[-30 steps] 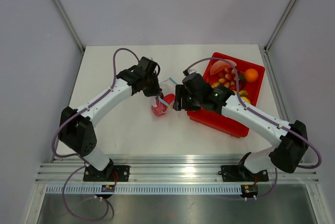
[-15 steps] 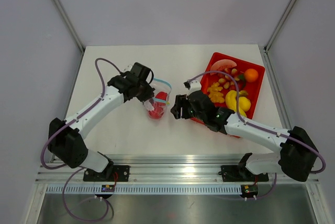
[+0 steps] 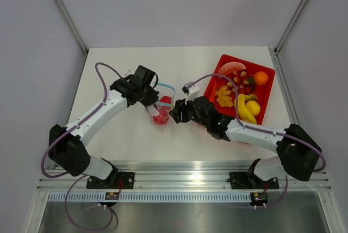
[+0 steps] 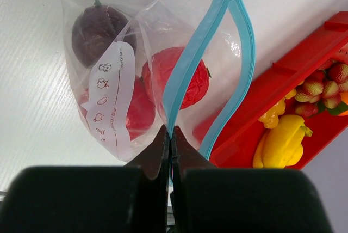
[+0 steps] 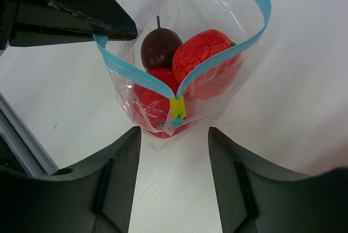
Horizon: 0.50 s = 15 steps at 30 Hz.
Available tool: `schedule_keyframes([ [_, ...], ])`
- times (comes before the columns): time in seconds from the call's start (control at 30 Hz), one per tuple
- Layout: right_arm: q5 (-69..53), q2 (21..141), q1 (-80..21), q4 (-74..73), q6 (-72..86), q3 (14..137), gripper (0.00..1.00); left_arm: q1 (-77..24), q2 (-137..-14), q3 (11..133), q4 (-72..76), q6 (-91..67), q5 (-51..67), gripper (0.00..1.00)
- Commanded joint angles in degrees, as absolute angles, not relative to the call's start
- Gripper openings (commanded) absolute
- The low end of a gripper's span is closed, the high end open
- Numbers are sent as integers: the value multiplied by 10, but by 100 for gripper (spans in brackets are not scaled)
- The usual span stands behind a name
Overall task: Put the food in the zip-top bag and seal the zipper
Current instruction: Zip the zipper food storage bag at the center of the board.
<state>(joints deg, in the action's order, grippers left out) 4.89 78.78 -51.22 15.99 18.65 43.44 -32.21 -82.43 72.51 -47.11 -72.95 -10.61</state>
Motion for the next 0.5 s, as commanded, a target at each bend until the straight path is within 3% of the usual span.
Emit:
schedule_keyframes([
  [0.0, 34, 810, -519, 212, 185, 463, 58, -317, -807, 734, -462, -746, -116, 0],
  [0.2, 34, 833, -522, 232, 195, 474, 54, -316, -800, 730, -455, -745, -111, 0],
  [0.3, 41, 848, -522, 235, 201, 484, 44, -314, -800, 727, -460, -747, -109, 0],
  [0.33, 41, 851, -522, 236, 206, 485, 27, -314, -800, 727, -460, -747, -107, 0],
  [0.43, 47, 862, -522, 238, 215, 490, 3, -310, -798, 724, -461, -745, -105, 0],
  [0.47, 51, 864, -522, 238, 216, 488, 0, -310, -797, 723, -461, -743, -106, 0],
])
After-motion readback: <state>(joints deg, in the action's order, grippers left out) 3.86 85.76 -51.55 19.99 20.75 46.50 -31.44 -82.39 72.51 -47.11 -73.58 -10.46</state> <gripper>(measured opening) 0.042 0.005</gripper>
